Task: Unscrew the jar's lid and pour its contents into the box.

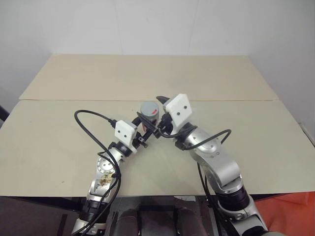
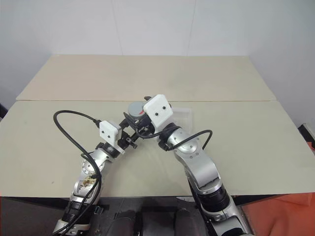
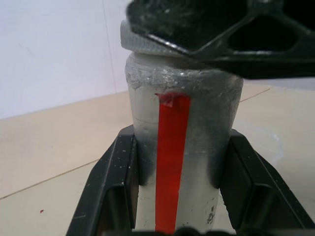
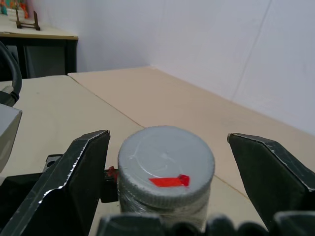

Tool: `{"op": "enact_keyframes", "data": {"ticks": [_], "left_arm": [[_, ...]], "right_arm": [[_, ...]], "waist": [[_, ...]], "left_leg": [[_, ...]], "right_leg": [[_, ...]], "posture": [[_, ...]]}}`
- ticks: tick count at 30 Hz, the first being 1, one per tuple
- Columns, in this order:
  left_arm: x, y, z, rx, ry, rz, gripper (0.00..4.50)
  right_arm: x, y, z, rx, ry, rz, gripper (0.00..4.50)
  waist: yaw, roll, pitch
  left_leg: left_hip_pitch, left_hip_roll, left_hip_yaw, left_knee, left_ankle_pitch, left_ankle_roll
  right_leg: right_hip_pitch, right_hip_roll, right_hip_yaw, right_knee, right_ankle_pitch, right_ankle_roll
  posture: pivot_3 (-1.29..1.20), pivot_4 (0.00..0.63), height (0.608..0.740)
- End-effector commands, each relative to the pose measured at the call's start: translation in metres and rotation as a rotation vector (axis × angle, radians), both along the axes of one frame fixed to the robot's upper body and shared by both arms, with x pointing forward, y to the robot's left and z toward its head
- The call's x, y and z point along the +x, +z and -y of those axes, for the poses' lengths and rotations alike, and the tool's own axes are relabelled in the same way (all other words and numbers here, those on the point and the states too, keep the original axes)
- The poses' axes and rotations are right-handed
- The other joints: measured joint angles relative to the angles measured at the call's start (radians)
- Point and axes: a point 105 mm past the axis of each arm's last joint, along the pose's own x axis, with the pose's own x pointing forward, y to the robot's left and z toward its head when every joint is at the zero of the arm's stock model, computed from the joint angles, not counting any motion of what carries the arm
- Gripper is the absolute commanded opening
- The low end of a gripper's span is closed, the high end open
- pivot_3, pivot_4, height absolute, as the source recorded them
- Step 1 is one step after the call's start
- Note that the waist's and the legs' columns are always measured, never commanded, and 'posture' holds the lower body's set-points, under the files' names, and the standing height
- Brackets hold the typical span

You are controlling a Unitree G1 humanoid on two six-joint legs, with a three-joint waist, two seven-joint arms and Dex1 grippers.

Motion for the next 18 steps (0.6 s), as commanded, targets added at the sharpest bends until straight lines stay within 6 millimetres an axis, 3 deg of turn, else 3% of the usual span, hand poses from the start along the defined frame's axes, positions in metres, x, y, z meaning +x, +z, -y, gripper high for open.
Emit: {"op": "enact_keyframes", "data": {"ticks": [1, 6, 9, 12, 18], "left_arm": [[-0.0046, 0.0141, 0.0026, -0.008, -0.006, 0.069, 1.89], [-0.0044, 0.0143, 0.0022, -0.007, -0.005, 0.070, 1.89], [-0.0046, 0.0152, 0.0023, -0.011, -0.008, 0.072, 1.89], [-0.0046, 0.0158, 0.0026, -0.013, -0.010, 0.073, 1.89], [-0.0044, 0.0157, 0.0029, -0.011, -0.015, 0.074, 1.89]], "right_arm": [[-0.0043, 0.0178, -0.0014, 0.035, 0.019, 0.073, 4.46], [-0.0036, 0.0173, -0.0014, 0.042, 0.019, 0.065, 4.46], [-0.0040, 0.0148, -0.0020, 0.041, 0.029, 0.051, 3.85], [-0.0035, 0.0127, -0.0023, 0.043, 0.031, 0.040, 2.83], [-0.0011, 0.0127, -0.0012, 0.042, 0.021, 0.043, 2.73]], "waist": [[0.000, 0.000, 0.000], [0.000, 0.000, 0.000], [0.000, 0.000, 0.000], [0.000, 0.000, 0.000], [0.000, 0.000, 0.000]], "left_leg": [[0.000, 0.000, 0.000, 0.000, 0.000, 0.000], [0.000, 0.000, 0.000, 0.000, 0.000, 0.000], [0.000, 0.000, 0.000, 0.000, 0.000, 0.000], [0.000, 0.000, 0.000, 0.000, 0.000, 0.000], [0.000, 0.000, 0.000, 0.000, 0.000, 0.000]], "right_leg": [[0.000, 0.000, 0.000, 0.000, 0.000, 0.000], [0.000, 0.000, 0.000, 0.000, 0.000, 0.000], [0.000, 0.000, 0.000, 0.000, 0.000, 0.000], [0.000, 0.000, 0.000, 0.000, 0.000, 0.000], [0.000, 0.000, 0.000, 0.000, 0.000, 0.000]], "posture": [[0.00, 0.150, 0.740], [0.00, 0.150, 0.740], [0.00, 0.150, 0.740], [0.00, 0.150, 0.740], [0.00, 0.150, 0.740]]}}
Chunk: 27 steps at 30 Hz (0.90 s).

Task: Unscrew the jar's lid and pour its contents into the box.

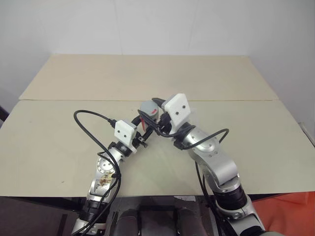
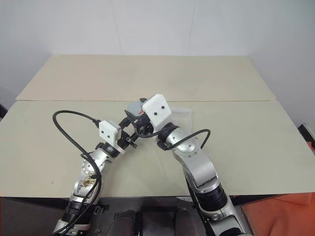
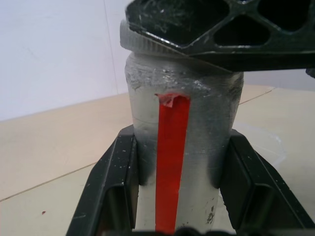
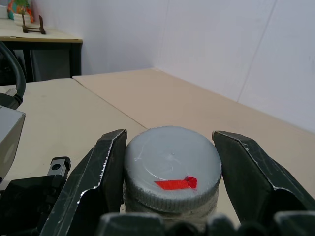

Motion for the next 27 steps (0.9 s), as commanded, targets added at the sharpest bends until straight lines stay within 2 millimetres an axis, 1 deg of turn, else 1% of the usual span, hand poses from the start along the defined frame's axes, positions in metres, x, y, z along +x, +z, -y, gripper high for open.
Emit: {"op": "enact_keyframes", "data": {"ticks": [1, 7, 10, 12, 16, 21, 23, 27], "left_arm": [[-0.004, 0.015, 0.003, -0.010, -0.020, 0.067, 1.89], [-0.012, 0.017, 0.006, -0.008, -0.086, 0.072, 1.89], [-0.022, 0.019, 0.010, -0.016, -0.176, 0.062, 1.89], [-0.025, 0.019, 0.012, -0.020, -0.213, 0.054, 1.89], [-0.039, 0.024, 0.018, -0.007, -0.352, 0.052, 1.89], [-0.048, 0.024, 0.021, 0.029, -0.453, 0.044, 1.89], [-0.051, 0.024, 0.021, 0.040, -0.480, 0.042, 1.89], [-0.054, 0.027, 0.022, 0.041, -0.519, 0.042, 1.89]], "right_arm": [[-0.002, 0.013, 0.002, 0.030, 0.001, 0.051, 2.73], [-0.001, 0.012, 0.008, 0.002, 0.079, 0.049, 2.73], [-0.005, 0.014, 0.017, -0.060, 0.242, 0.029, 2.73], [-0.006, 0.016, 0.020, -0.075, 0.296, 0.022, 2.73], [-0.012, 0.022, 0.028, -0.146, 0.548, 0.006, 2.73], [-0.020, 0.017, 0.034, -0.305, 0.831, 0.017, 2.73], [-0.018, 0.017, 0.036, -0.356, 0.921, 0.029, 2.73], [-0.009, 0.027, 0.042, -0.384, 1.063, 0.033, 2.73]], "waist": [[0.000, 0.000, 0.000], [0.000, 0.000, 0.000], [0.000, 0.000, 0.000], [0.000, 0.000, 0.000], [-0.004, 0.000, 0.000], [-0.003, 0.000, 0.000], [-0.003, 0.000, 0.000], [-0.003, 0.000, 0.000]], "left_leg": [[0.000, 0.000, 0.000, 0.000, 0.000, 0.000], [0.000, 0.000, 0.000, 0.000, 0.000, 0.000], [0.000, 0.000, 0.000, 0.000, 0.000, 0.000], [0.000, 0.000, 0.000, 0.000, 0.000, 0.000], [0.000, 0.001, 0.000, 0.000, 0.000, 0.000], [0.001, 0.001, 0.000, -0.001, 0.000, 0.000], [0.001, 0.001, 0.000, 0.000, 0.000, 0.000], [0.001, 0.001, 0.000, 0.000, 0.000, 0.000]], "right_leg": [[0.000, 0.000, 0.000, 0.000, 0.000, 0.000], [0.000, 0.000, 0.000, 0.000, 0.000, 0.000], [0.000, 0.000, 0.000, 0.000, 0.000, 0.000], [0.000, 0.000, 0.000, -0.001, 0.000, 0.000], [0.000, 0.000, 0.000, 0.000, 0.000, 0.000], [0.001, 0.001, 0.000, -0.001, 0.000, 0.000], [0.001, 0.001, 0.000, -0.001, 0.000, 0.000], [0.001, 0.001, 0.000, 0.000, 0.000, 0.000]], "posture": [[0.00, 0.150, 0.740], [0.00, 0.150, 0.740], [0.00, 0.150, 0.740], [0.00, 0.150, 0.740], [0.00, 0.150, 0.740], [0.00, 0.150, 0.740], [0.00, 0.150, 0.740], [0.00, 0.150, 0.740]]}}
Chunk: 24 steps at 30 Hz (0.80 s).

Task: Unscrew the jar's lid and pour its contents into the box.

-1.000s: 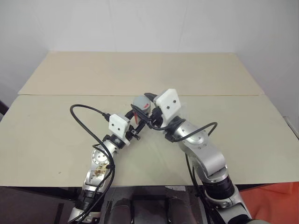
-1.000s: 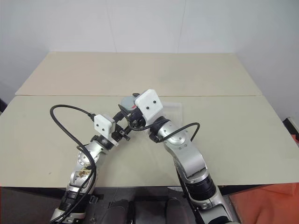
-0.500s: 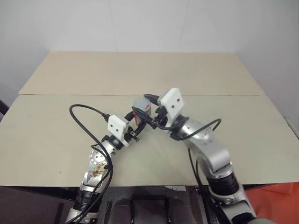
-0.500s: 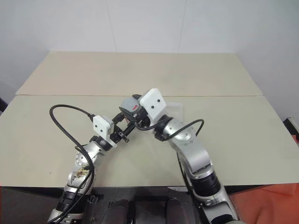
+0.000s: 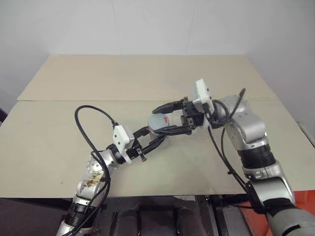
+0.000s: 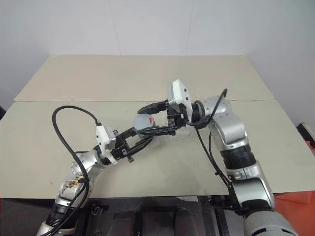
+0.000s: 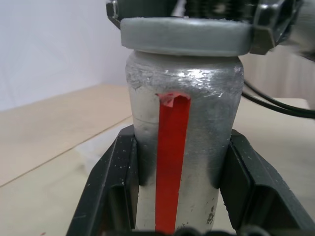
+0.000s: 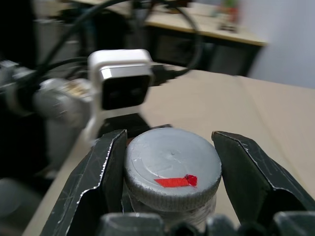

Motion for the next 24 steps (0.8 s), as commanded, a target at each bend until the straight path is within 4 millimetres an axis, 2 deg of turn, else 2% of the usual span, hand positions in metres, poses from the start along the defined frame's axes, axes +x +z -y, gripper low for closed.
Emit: {"op": "enact_keyframes", "data": {"ticks": [1, 6, 12, 14, 15, 18, 24], "left_arm": [[-0.013, 0.022, 0.008, -0.024, -0.091, 0.079, 1.89], [-0.014, 0.022, 0.009, -0.002, -0.120, 0.088, 1.89], [-0.013, 0.020, 0.010, -0.016, -0.105, 0.071, 1.89], [-0.011, 0.017, 0.010, -0.018, -0.089, 0.062, 1.89], [-0.011, 0.016, 0.010, -0.021, -0.081, 0.058, 1.89], [-0.008, 0.015, 0.008, -0.045, -0.049, 0.042, 1.89], [0.006, 0.009, 0.001, -0.037, 0.065, 0.033, 1.89]], "right_arm": [[0.001, 0.011, 0.002, -0.022, 0.138, 0.038, 2.73], [0.010, 0.006, 0.003, -0.086, 0.150, 0.072, 2.73], [0.016, 0.009, 0.006, -0.071, 0.132, 0.071, 2.73], [0.016, 0.012, 0.009, -0.052, 0.117, 0.085, 3.45], [0.016, 0.014, 0.012, -0.042, 0.111, 0.091, 3.61], [0.006, 0.024, 0.024, 0.025, 0.089, 0.104, 4.48], [-0.015, 0.028, 0.036, 0.158, -0.105, 0.139, 4.48]], "waist": [[0.001, 0.000, 0.000], [0.002, 0.000, 0.000], [0.004, 0.000, 0.000], [0.005, 0.000, 0.000], [0.006, 0.000, 0.000], [0.012, 0.000, 0.000], [0.016, 0.000, 0.000]], "left_leg": [[0.000, 0.000, 0.000, 0.000, 0.000, 0.000], [-0.001, 0.000, 0.000, 0.000, 0.000, 0.000], [-0.001, 0.000, 0.000, 0.000, 0.000, 0.000], [-0.001, 0.000, 0.000, 0.000, 0.000, 0.000], [-0.001, 0.000, 0.000, 0.000, 0.000, 0.000], [-0.001, 0.000, 0.000, 0.000, 0.000, 0.000], [-0.002, 0.000, 0.000, 0.000, 0.000, 0.000]], "right_leg": [[0.000, 0.000, 0.000, 0.000, 0.000, 0.000], [0.000, 0.000, 0.000, 0.000, 0.000, 0.000], [0.000, -0.001, 0.000, 0.000, 0.000, 0.000], [0.000, -0.001, 0.000, 0.000, 0.000, 0.000], [0.000, -0.001, 0.000, 0.000, 0.000, 0.000], [0.000, -0.001, 0.000, 0.000, 0.000, 0.000], [-0.001, -0.002, -0.001, 0.000, 0.000, 0.000]], "posture": [[0.00, 0.150, 0.740], [0.00, 0.150, 0.740], [0.00, 0.150, 0.740], [0.00, 0.150, 0.740], [0.00, 0.150, 0.740], [0.00, 0.150, 0.740], [0.00, 0.150, 0.740]]}}
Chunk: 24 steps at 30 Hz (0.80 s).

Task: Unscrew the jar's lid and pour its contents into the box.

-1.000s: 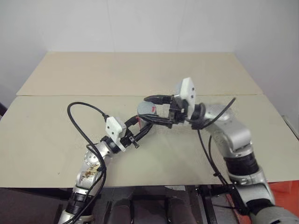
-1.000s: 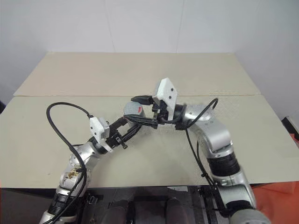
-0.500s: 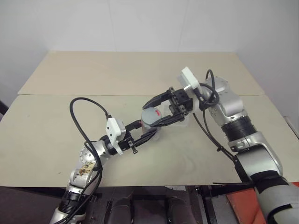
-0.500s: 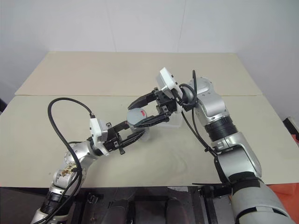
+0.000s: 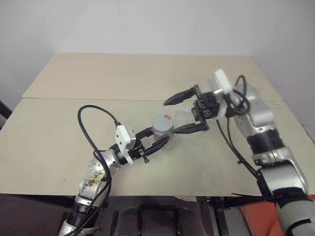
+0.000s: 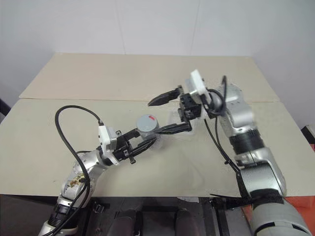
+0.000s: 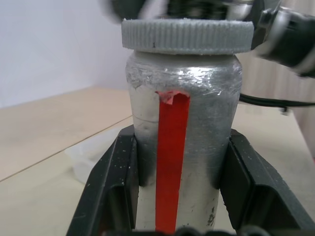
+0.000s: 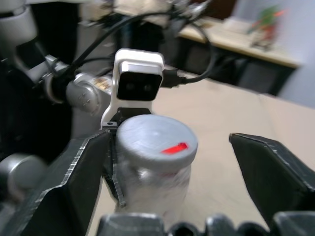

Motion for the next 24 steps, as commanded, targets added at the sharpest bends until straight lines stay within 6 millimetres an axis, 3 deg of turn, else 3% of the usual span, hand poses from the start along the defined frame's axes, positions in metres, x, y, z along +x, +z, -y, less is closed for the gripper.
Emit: {"op": "enact_keyframes", "data": {"ticks": [1, 6, 13, 24], "left_arm": [[0.007, 0.008, -0.004, -0.009, 0.077, 0.052, 1.89], [0.020, 0.010, -0.007, -0.010, 0.185, 0.070, 1.89], [0.026, 0.008, -0.005, -0.004, 0.223, 0.077, 1.89], [0.026, 0.009, -0.003, 0.001, 0.221, 0.086, 1.89]], "right_arm": [[-0.017, 0.020, -0.002, 0.107, -0.127, 0.068, 4.48], [-0.019, 0.013, -0.017, 0.199, -0.440, 0.082, 4.48], [-0.018, 0.010, -0.044, 0.359, -0.731, 0.017, 4.48], [-0.011, 0.002, -0.067, 0.335, -0.788, 0.043, 4.48]], "waist": [[-0.001, 0.000, 0.000], [-0.009, 0.000, 0.000], [-0.012, 0.000, 0.000], [-0.011, 0.000, 0.000]], "left_leg": [[0.000, 0.000, 0.000, 0.000, 0.000, 0.000], [0.001, 0.000, 0.000, 0.000, 0.000, 0.000], [0.000, -0.001, 0.000, 0.000, 0.000, 0.000], [0.000, -0.001, 0.000, 0.000, 0.000, 0.000]], "right_leg": [[0.000, 0.000, 0.000, 0.000, 0.000, 0.000], [0.000, 0.000, 0.000, 0.001, 0.000, 0.000], [0.000, 0.000, 0.001, 0.001, 0.000, 0.000], [0.000, 0.001, 0.000, 0.000, 0.000, 0.000]], "posture": [[0.00, 0.150, 0.740], [0.00, 0.150, 0.740], [0.00, 0.150, 0.740], [0.00, 0.150, 0.740]]}}
